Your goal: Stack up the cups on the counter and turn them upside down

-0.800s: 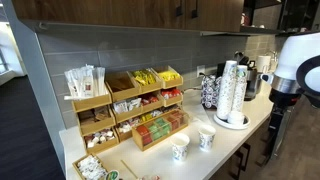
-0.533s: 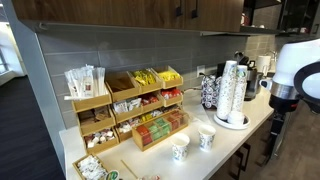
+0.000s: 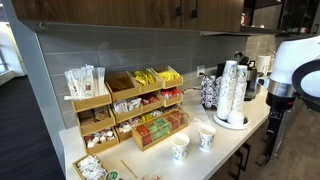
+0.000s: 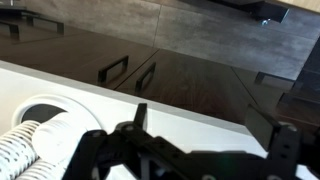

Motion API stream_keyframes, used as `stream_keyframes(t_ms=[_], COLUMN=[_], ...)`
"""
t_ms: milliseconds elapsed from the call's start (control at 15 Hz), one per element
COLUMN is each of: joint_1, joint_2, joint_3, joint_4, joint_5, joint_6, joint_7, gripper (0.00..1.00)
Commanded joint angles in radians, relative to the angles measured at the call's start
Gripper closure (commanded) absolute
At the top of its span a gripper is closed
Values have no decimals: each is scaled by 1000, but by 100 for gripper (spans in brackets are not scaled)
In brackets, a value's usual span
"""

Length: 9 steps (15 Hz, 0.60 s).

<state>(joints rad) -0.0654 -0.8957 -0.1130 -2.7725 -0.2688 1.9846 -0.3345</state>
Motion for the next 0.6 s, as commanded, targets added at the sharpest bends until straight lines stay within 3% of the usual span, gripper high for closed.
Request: stream_keyframes(t_ms=[0, 267, 333, 533], joint_1=[77, 132, 112, 127], joint_2=[121, 265, 170, 250], joint_3=[62, 122, 113, 129], joint_4=[63, 184, 115, 177], joint_5=[31, 155, 107, 140], joint_6=[77, 84, 75, 77], joint_7=[76, 220, 175, 208], gripper=[0, 0, 0, 0])
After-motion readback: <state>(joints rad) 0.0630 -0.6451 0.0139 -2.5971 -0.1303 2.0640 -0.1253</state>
